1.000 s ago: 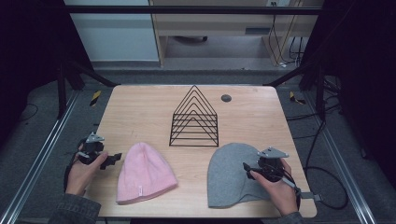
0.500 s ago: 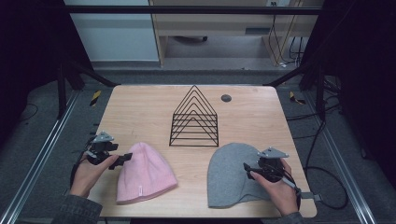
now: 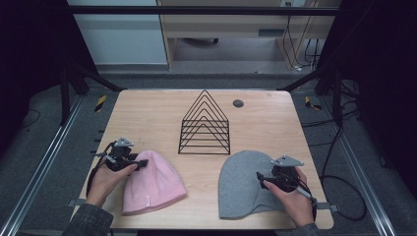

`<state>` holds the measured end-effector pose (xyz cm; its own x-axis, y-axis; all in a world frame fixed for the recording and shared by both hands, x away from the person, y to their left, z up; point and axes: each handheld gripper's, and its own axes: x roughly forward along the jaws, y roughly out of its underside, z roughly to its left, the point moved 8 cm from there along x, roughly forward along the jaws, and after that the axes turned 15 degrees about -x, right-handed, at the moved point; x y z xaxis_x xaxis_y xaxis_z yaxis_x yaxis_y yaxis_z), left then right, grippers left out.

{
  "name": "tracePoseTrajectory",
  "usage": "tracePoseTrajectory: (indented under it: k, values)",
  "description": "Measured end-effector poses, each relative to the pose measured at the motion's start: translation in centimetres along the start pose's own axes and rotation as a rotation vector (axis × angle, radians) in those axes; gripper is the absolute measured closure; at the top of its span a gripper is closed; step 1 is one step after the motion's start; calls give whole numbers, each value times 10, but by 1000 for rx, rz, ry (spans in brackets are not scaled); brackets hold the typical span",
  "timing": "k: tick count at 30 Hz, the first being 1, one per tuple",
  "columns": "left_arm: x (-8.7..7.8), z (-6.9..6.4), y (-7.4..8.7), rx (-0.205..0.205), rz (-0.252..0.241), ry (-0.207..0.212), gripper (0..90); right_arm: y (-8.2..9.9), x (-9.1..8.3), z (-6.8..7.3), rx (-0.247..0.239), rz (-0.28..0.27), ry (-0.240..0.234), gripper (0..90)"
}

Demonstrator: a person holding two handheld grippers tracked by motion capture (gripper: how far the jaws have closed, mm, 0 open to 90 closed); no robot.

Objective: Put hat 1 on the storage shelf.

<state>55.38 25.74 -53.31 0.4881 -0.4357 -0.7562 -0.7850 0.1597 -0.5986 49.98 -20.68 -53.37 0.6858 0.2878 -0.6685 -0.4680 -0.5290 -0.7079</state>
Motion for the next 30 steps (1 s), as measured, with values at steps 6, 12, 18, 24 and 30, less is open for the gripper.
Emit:
tracePoseTrajectory:
  k: [6,12,18,24,30]
  values:
    - [3,2,0,-33,17,49,564,0,1,1,0,3,-4,227]
    - [1,-3,0,-39,28,63,755,0,1,1,5,1,-5,225]
    - [-18,-19,-9,37,-14,37,786,-5,-4,2,1,-35,-2,240]
    - [-51,-55,-28,140,-91,54,792,-30,-17,16,-76,-98,-22,279]
    - [-69,-79,-41,216,-102,59,795,-57,-25,45,-140,-144,-87,299]
